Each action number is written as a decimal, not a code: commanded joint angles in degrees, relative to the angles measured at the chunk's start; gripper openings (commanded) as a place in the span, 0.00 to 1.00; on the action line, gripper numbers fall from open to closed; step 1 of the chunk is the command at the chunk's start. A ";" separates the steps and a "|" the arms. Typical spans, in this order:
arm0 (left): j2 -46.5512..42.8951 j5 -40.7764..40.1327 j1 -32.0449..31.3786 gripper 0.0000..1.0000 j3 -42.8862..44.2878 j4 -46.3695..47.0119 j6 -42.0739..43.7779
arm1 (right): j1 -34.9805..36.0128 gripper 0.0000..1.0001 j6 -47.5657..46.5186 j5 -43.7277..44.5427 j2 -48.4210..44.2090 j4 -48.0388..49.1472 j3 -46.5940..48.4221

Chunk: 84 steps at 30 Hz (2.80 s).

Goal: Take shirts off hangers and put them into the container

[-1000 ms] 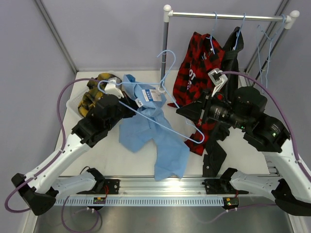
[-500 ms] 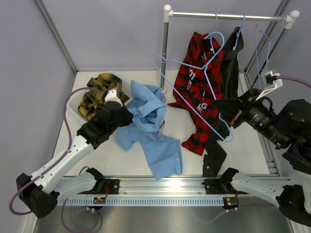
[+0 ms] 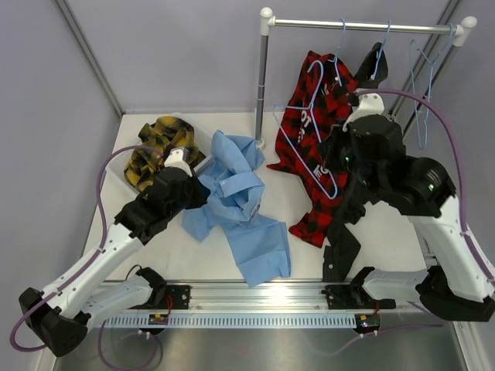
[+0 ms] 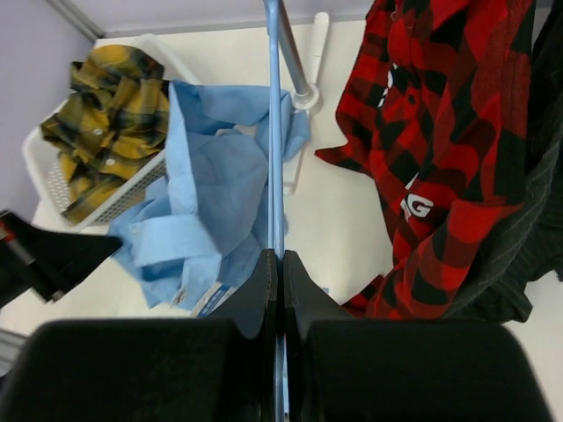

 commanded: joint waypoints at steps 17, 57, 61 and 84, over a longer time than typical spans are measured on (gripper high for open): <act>-2.26 5.00 0.13 0.00 -0.14 0.83 0.21 | -15.39 0.00 -12.49 -7.11 29.64 12.03 32.88; 17.68 -9.75 -7.52 0.99 8.90 1.19 -5.50 | -17.07 0.99 -8.01 -17.16 -5.75 27.25 -18.42; 28.99 -12.13 -8.48 0.99 13.38 1.10 -8.05 | -17.16 0.99 -6.26 -18.20 -11.72 26.36 -23.36; 58.12 -13.81 -6.73 0.41 15.77 1.00 -7.18 | -17.16 0.99 -1.77 -27.70 -20.97 26.80 -36.81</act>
